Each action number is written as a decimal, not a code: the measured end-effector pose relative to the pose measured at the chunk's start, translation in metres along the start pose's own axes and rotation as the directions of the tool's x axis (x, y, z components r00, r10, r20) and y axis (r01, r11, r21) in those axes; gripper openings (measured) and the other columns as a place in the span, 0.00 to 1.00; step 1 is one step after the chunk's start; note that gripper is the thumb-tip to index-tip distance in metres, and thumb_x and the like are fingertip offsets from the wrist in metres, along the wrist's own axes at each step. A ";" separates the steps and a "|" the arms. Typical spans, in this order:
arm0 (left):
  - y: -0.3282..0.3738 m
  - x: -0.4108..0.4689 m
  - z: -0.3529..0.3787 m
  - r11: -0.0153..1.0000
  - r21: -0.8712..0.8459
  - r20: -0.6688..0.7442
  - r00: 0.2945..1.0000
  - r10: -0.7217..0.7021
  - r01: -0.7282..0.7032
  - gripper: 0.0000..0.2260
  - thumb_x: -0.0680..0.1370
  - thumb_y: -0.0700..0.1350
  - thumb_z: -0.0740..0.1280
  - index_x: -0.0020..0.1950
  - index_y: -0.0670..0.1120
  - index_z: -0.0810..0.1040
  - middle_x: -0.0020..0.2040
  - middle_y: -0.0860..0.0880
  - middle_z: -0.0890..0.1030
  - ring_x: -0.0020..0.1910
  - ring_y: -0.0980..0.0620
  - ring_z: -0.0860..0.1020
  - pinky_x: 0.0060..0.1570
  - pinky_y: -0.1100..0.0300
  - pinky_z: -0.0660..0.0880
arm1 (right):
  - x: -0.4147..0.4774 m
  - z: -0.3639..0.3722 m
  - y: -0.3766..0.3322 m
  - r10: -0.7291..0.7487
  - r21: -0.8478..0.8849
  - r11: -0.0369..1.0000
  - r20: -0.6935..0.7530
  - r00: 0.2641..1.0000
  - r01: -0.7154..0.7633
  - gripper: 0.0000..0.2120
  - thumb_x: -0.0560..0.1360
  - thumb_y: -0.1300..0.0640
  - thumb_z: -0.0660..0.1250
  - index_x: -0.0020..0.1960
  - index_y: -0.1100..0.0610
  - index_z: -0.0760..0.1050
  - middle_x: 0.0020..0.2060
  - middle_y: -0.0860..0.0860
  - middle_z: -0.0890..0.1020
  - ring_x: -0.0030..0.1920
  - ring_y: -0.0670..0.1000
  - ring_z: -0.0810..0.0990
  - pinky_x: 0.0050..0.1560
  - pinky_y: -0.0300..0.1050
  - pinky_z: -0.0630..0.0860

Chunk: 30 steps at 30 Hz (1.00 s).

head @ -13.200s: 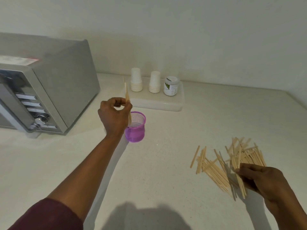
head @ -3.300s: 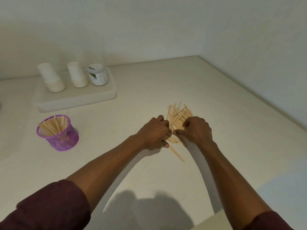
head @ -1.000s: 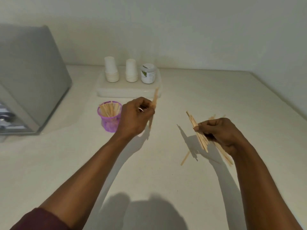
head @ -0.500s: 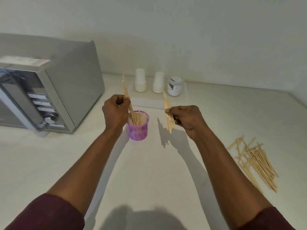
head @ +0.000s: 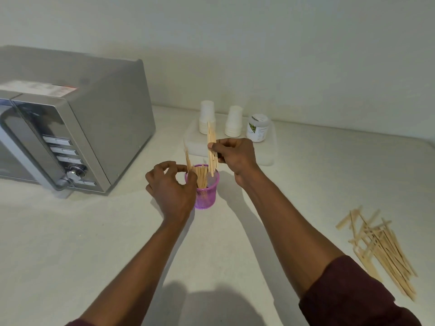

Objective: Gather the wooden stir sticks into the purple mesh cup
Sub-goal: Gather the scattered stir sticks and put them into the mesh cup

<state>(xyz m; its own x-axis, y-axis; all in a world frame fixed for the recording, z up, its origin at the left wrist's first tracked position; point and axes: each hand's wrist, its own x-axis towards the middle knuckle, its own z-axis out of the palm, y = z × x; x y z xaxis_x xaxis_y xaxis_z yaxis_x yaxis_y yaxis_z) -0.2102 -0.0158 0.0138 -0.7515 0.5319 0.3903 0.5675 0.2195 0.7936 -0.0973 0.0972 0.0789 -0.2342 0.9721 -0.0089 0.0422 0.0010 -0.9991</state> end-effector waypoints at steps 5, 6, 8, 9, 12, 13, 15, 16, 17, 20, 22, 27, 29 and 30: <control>-0.004 -0.003 -0.004 0.999 0.016 0.004 0.999 -0.037 0.037 0.08 0.76 0.53 0.76 0.50 0.51 0.86 0.64 0.49 0.80 0.69 0.45 0.71 0.60 0.49 0.67 | 0.000 0.012 0.019 -0.080 -0.067 0.995 -0.037 0.996 0.077 0.07 0.74 0.60 0.79 0.50 0.62 0.87 0.38 0.56 0.88 0.30 0.43 0.83 0.35 0.36 0.81; -0.004 -0.002 -0.006 0.999 0.018 -0.005 0.999 -0.038 0.038 0.07 0.76 0.53 0.76 0.49 0.51 0.86 0.63 0.49 0.80 0.68 0.45 0.71 0.59 0.50 0.66 | -0.001 0.013 0.024 -0.099 -0.078 0.992 -0.039 0.994 0.096 0.07 0.74 0.59 0.79 0.50 0.61 0.87 0.39 0.55 0.89 0.32 0.44 0.84 0.37 0.39 0.83; -0.003 -0.001 -0.010 0.999 0.028 -0.019 0.999 -0.038 0.038 0.07 0.77 0.52 0.75 0.47 0.50 0.86 0.60 0.49 0.82 0.66 0.45 0.73 0.58 0.51 0.66 | -0.003 0.014 0.032 -0.135 -0.089 0.987 -0.043 0.990 0.130 0.07 0.74 0.58 0.79 0.50 0.60 0.87 0.39 0.54 0.89 0.35 0.47 0.85 0.42 0.46 0.86; -0.001 0.000 -0.012 0.999 0.025 -0.018 0.999 -0.042 0.043 0.07 0.77 0.53 0.75 0.45 0.49 0.85 0.58 0.49 0.83 0.65 0.46 0.74 0.57 0.51 0.66 | -0.004 0.015 0.035 -0.148 -0.090 0.986 -0.047 0.988 0.144 0.07 0.74 0.58 0.79 0.50 0.59 0.87 0.39 0.53 0.89 0.37 0.48 0.86 0.45 0.49 0.86; 0.004 0.001 -0.018 0.997 0.009 -0.015 0.997 -0.071 0.071 0.11 0.78 0.54 0.74 0.44 0.47 0.85 0.53 0.49 0.86 0.62 0.45 0.76 0.59 0.50 0.68 | -0.010 0.014 0.044 -0.185 -0.085 0.980 -0.054 0.981 0.180 0.06 0.74 0.58 0.78 0.51 0.58 0.87 0.41 0.52 0.89 0.43 0.55 0.88 0.51 0.56 0.86; 0.005 0.002 -0.020 0.997 -0.001 -0.019 0.997 -0.080 0.080 0.12 0.79 0.55 0.73 0.44 0.47 0.85 0.52 0.49 0.86 0.61 0.45 0.76 0.60 0.49 0.68 | -0.012 0.013 0.047 -0.201 -0.096 0.976 -0.054 0.978 0.195 0.06 0.74 0.58 0.78 0.51 0.58 0.87 0.41 0.51 0.89 0.44 0.56 0.88 0.51 0.57 0.86; 0.006 0.003 -0.023 0.993 -0.051 -0.012 0.994 -0.110 0.109 0.12 0.79 0.55 0.74 0.42 0.48 0.83 0.49 0.48 0.86 0.58 0.44 0.79 0.62 0.45 0.71 | -0.017 0.013 0.049 -0.221 -0.120 0.970 -0.054 0.974 0.213 0.06 0.74 0.59 0.78 0.51 0.58 0.87 0.41 0.51 0.89 0.44 0.55 0.88 0.51 0.57 0.86; 0.004 0.003 -0.023 0.990 -0.071 0.001 0.993 -0.122 0.122 0.12 0.79 0.55 0.74 0.41 0.49 0.82 0.47 0.49 0.86 0.56 0.44 0.80 0.62 0.43 0.74 | -0.019 0.013 0.050 -0.225 -0.123 0.968 -0.057 0.973 0.217 0.07 0.74 0.59 0.78 0.51 0.58 0.87 0.42 0.51 0.89 0.44 0.55 0.88 0.51 0.57 0.86; 0.003 0.003 -0.023 0.989 -0.079 0.018 0.992 -0.128 0.129 0.12 0.79 0.56 0.73 0.41 0.51 0.80 0.45 0.51 0.85 0.53 0.45 0.81 0.62 0.42 0.75 | -0.021 0.013 0.051 -0.231 -0.122 0.967 -0.059 0.971 0.222 0.07 0.74 0.59 0.79 0.52 0.58 0.87 0.42 0.51 0.89 0.44 0.54 0.88 0.52 0.56 0.86; 0.000 0.000 -0.023 0.987 -0.090 0.047 0.991 -0.126 0.130 0.13 0.77 0.58 0.71 0.39 0.52 0.81 0.40 0.58 0.82 0.48 0.49 0.83 0.59 0.40 0.78 | -0.024 0.013 0.051 -0.257 -0.129 0.960 -0.062 0.964 0.248 0.08 0.73 0.59 0.80 0.52 0.58 0.88 0.44 0.50 0.89 0.46 0.52 0.88 0.54 0.54 0.86; 0.000 -0.002 -0.023 0.985 -0.103 0.047 0.990 -0.133 0.137 0.12 0.77 0.57 0.72 0.40 0.51 0.83 0.40 0.57 0.82 0.47 0.50 0.83 0.58 0.41 0.78 | -0.026 0.012 0.050 -0.286 -0.135 0.952 -0.070 0.956 0.275 0.07 0.74 0.59 0.79 0.51 0.58 0.88 0.44 0.50 0.89 0.46 0.50 0.88 0.54 0.53 0.86; -0.003 -0.005 -0.023 0.991 -0.072 0.020 0.993 -0.114 0.115 0.11 0.78 0.56 0.73 0.42 0.49 0.83 0.43 0.51 0.86 0.47 0.47 0.83 0.52 0.49 0.79 | -0.031 0.001 0.049 -0.366 -0.188 0.919 -0.082 0.927 0.346 0.07 0.77 0.63 0.73 0.54 0.58 0.87 0.47 0.48 0.89 0.45 0.47 0.88 0.53 0.54 0.86; -0.002 -0.006 -0.026 1.000 0.000 -0.034 0.999 -0.031 0.031 0.11 0.78 0.54 0.73 0.41 0.48 0.83 0.43 0.48 0.85 0.48 0.44 0.81 0.50 0.49 0.75 | -0.035 -0.008 0.049 -0.371 -0.178 0.919 -0.088 0.925 0.352 0.08 0.78 0.66 0.71 0.55 0.59 0.86 0.49 0.49 0.89 0.44 0.48 0.89 0.52 0.55 0.86; 0.000 -0.008 -0.027 0.998 0.055 -0.064 0.997 0.035 -0.031 0.11 0.78 0.53 0.73 0.41 0.48 0.83 0.44 0.47 0.85 0.49 0.42 0.80 0.50 0.48 0.73 | -0.039 -0.014 0.049 -0.367 -0.156 0.924 -0.099 0.925 0.350 0.09 0.79 0.67 0.70 0.55 0.60 0.86 0.50 0.50 0.89 0.44 0.48 0.89 0.51 0.56 0.86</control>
<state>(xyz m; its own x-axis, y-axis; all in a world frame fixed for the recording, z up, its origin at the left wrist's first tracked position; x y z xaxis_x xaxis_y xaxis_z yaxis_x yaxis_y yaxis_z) -0.2137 -0.0421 0.0236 -0.7515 0.4854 0.4467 0.6082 0.2476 0.7542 -0.0721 0.0631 0.0306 -0.1363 0.9219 0.3627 0.1088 0.3778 -0.9195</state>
